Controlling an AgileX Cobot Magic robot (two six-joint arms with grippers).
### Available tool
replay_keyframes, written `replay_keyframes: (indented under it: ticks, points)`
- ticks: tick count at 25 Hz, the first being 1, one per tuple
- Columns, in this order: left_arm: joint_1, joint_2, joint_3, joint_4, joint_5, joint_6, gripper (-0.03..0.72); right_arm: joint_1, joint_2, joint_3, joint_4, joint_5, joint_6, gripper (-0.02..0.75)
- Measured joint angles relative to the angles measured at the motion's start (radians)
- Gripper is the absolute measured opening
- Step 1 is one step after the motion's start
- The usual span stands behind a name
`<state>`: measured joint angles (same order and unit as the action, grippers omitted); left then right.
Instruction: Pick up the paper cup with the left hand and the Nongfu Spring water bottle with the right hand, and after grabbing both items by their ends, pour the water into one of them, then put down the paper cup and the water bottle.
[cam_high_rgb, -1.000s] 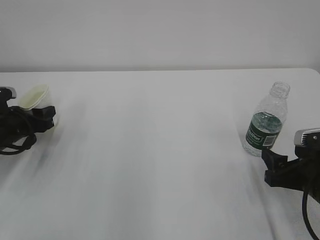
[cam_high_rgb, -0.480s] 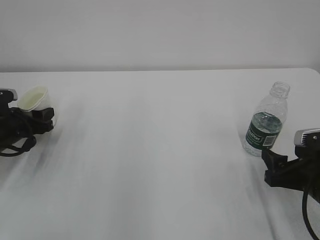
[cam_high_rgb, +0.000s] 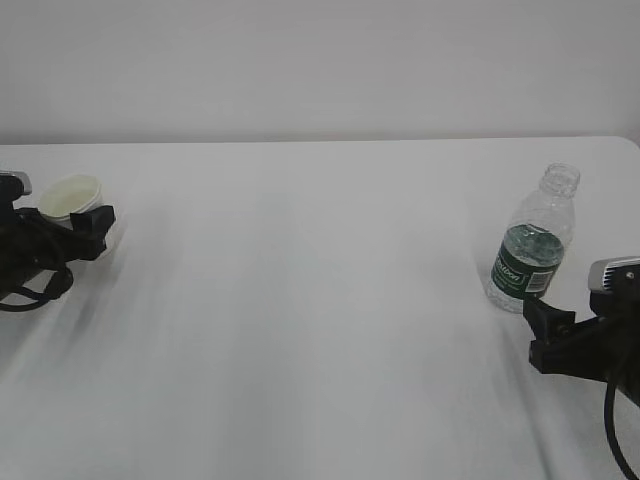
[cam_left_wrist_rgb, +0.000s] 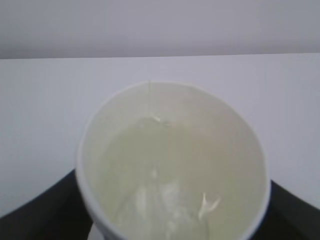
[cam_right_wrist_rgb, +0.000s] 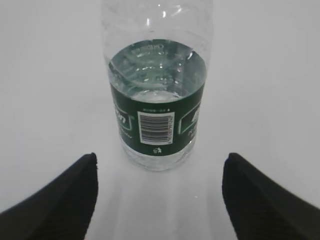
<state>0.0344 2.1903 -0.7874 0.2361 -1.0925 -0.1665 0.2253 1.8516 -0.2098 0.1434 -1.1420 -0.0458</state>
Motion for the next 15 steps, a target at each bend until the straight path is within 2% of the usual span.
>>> replay_keyframes:
  ticks: [15]
  points:
    - [0.000, 0.000, 0.022, -0.012, -0.002, 0.000, 0.594, 0.000, 0.000, 0.000, 0.000, 0.000, 0.002, 0.587]
